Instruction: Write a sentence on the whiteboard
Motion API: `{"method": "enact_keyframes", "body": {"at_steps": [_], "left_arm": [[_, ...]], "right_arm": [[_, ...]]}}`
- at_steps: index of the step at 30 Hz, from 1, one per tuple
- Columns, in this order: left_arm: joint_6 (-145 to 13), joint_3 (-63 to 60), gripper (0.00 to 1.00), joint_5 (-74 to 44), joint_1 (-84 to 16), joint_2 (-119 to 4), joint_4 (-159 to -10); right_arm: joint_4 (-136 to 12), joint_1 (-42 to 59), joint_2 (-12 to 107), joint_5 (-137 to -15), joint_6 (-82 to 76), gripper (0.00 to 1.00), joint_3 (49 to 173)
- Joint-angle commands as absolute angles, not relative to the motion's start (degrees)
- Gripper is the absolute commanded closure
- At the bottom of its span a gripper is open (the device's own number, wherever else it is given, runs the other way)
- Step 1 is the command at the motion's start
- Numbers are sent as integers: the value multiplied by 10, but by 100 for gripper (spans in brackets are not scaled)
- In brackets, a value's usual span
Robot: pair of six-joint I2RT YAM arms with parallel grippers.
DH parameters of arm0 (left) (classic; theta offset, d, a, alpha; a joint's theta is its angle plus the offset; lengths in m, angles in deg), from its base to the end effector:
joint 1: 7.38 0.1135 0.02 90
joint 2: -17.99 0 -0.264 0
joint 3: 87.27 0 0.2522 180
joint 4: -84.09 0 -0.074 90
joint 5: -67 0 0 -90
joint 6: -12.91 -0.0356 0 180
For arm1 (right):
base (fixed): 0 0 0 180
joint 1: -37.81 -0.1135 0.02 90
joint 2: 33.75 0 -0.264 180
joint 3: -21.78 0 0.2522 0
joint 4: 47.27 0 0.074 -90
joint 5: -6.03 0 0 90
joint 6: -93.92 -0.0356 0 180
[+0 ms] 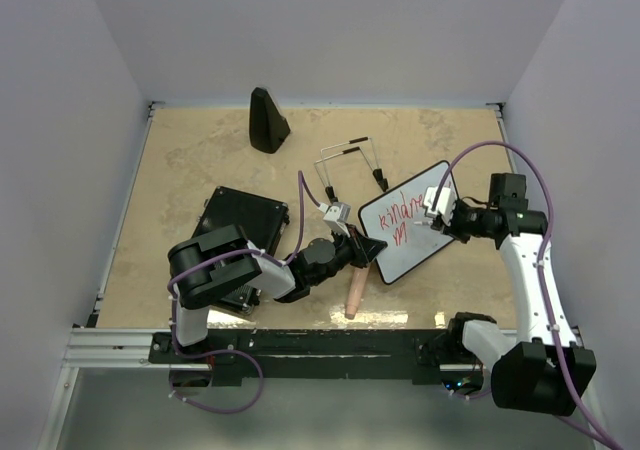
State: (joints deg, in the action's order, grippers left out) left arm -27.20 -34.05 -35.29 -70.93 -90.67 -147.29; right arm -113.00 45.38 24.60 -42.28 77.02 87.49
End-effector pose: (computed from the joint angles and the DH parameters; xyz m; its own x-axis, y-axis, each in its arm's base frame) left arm 0.1654 -0.3154 0.1482 -0.6170 -0.4374 -0.6542 0.4786 0.4513 -0.7532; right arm 0.1859 -0.0008 0.2849 -0.0087 -0.7196 -0.6943 -0.8795 0.3359 -0.3372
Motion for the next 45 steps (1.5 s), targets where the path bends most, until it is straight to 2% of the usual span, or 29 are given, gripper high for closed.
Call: {"method": "enact_keyframes", "body": {"at_steps": [1, 16, 29, 40, 45], "left_arm": [[-296, -341, 100, -345, -715, -899, -1503], [-297, -333, 100, -342, -715, -906, -1501], [-299, -338, 100, -345, -715, -899, -1502], [-300, -344, 100, -351, -715, -891, -1502], [-297, -343, 100, -349, -715, -895, -1503]], "right_arm": [[-1132, 455, 254, -406, 789, 100, 863], [-1080, 455, 259, -404, 750, 100, 844], [-1113, 449, 267, -358, 777, 100, 853], [-1161, 448, 286, -393, 831, 100, 852], [-1119, 448, 280, -419, 784, 100, 849]]}}
